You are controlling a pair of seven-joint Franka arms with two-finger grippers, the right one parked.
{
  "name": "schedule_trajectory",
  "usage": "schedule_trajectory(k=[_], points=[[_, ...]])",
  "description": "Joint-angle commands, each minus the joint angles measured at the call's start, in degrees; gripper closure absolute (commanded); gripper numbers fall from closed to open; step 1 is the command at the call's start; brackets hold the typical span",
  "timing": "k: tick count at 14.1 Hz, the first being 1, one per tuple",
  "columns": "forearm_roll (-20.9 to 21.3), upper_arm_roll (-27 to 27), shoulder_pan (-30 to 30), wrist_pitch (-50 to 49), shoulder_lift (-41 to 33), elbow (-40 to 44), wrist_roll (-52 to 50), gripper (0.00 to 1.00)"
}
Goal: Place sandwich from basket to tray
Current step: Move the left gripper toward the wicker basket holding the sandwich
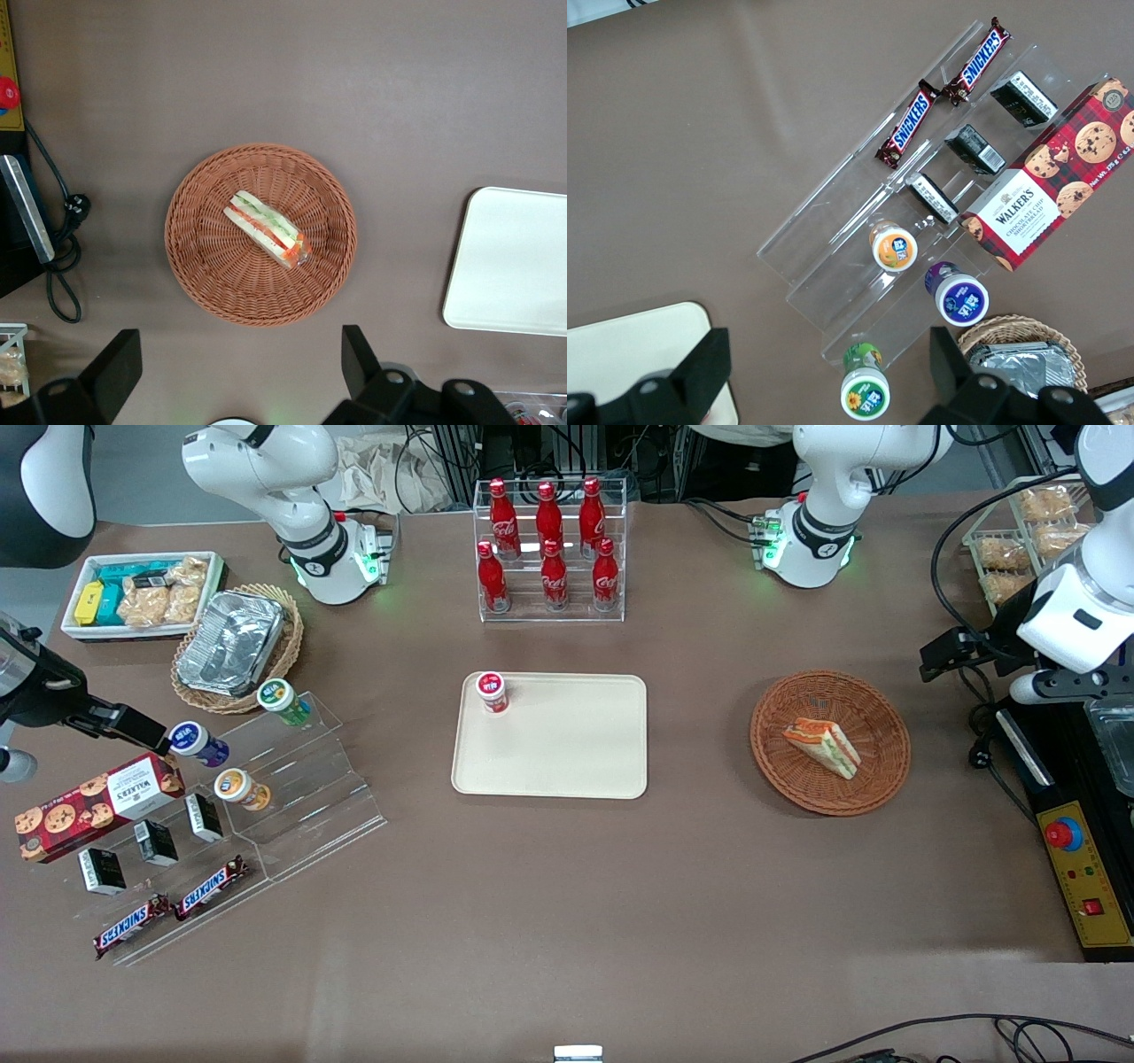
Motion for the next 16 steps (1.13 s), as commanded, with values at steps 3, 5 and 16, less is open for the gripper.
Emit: schedule_trajectory(k=[3,5,16], points=[[1.15,-4.45,4.12,-1.27,-0.08,1.11,-0.59,0.00],[3.34,-4.54,3.59,-2.57,-0.07,-0.46,-0.68,0.00],[2.56,-4.54,3.42,14.47,-9.74,-23.41,-8.58,0.00]])
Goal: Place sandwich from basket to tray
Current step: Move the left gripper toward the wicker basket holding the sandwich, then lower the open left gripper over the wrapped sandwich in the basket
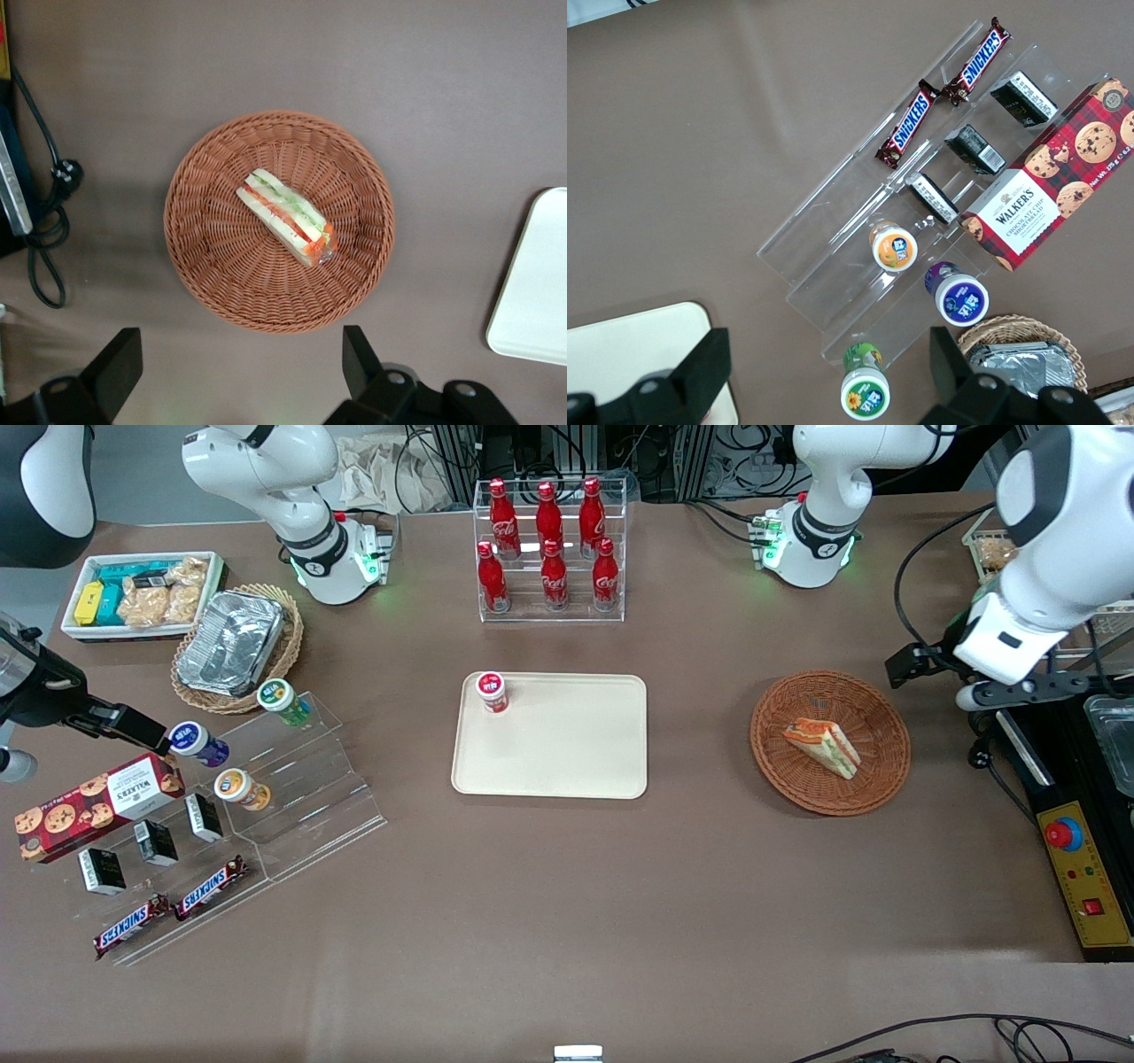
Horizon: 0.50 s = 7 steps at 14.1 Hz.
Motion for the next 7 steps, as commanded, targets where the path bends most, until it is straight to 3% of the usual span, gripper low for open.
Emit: schedule_trajectory(k=[1,7], points=[[-0.08,-0.74,0.64,1.68,-2.50,-2.65,-4.50,0.00],[-2.19,-0.74,0.47,9.67,-0.83,-7.13,-18.02,0.00]])
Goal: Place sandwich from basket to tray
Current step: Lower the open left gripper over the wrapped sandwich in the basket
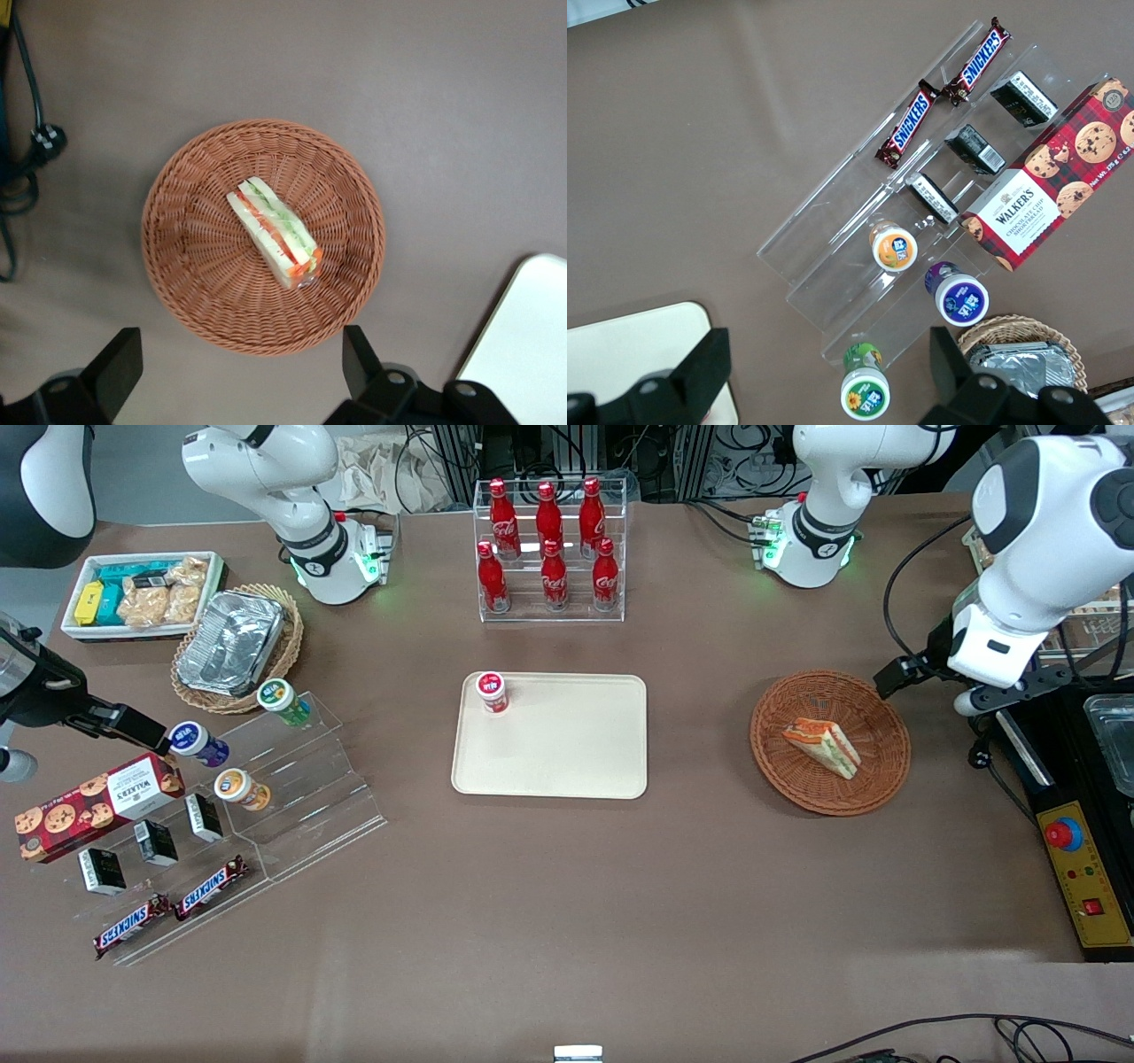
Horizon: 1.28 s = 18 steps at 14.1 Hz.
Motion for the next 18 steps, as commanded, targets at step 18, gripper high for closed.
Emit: schedule_trajectory(k=[18], points=[[1.34,-0.68,-3.41,33.66,12.15,-17.15,-33.57,0.00]])
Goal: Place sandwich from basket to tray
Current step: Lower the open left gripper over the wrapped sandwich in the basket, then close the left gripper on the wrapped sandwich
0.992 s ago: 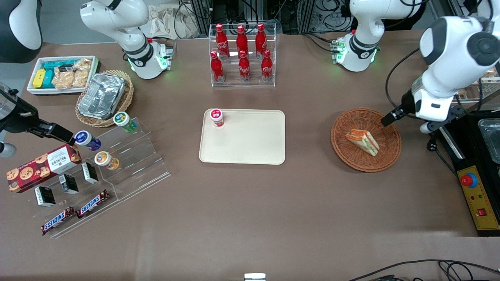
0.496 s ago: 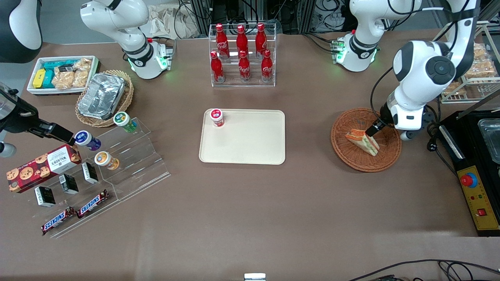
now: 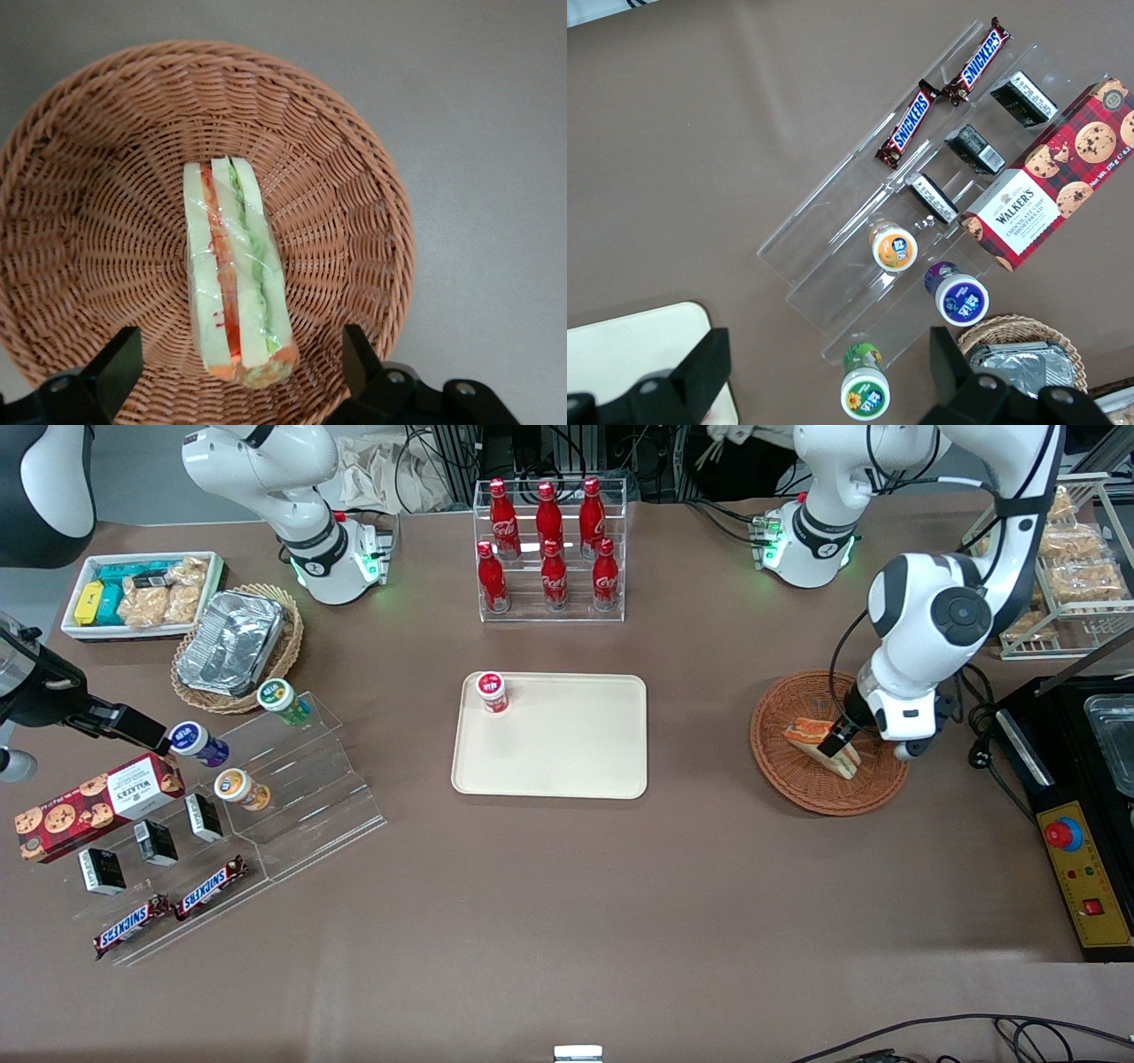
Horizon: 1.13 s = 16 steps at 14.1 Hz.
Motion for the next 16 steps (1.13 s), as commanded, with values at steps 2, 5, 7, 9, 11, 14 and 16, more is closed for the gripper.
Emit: schedule_trajectory(k=[2,5,7,9,11,14,16], points=[[1.25,0.14,-0.50,7.24,0.58,-3.83,-3.03,0.00],[1.25,0.14,-0.50,8.84,1.11,-4.72,-3.48,0.00],[1.33,0.22,-1.38,9.71,2.33,-4.90,-3.48,0.00],[1.33,0.31,-1.82,9.72,1.99,-5.08,-3.21,0.14],[1.33,0.31,-1.82,9.37,1.38,-4.99,-3.21,0.41],[1.33,0.40,-1.82,5.61,-0.64,-4.03,-3.13,0.81],[3.08,0.40,-1.74,-3.15,-2.31,0.09,-3.12,0.93]])
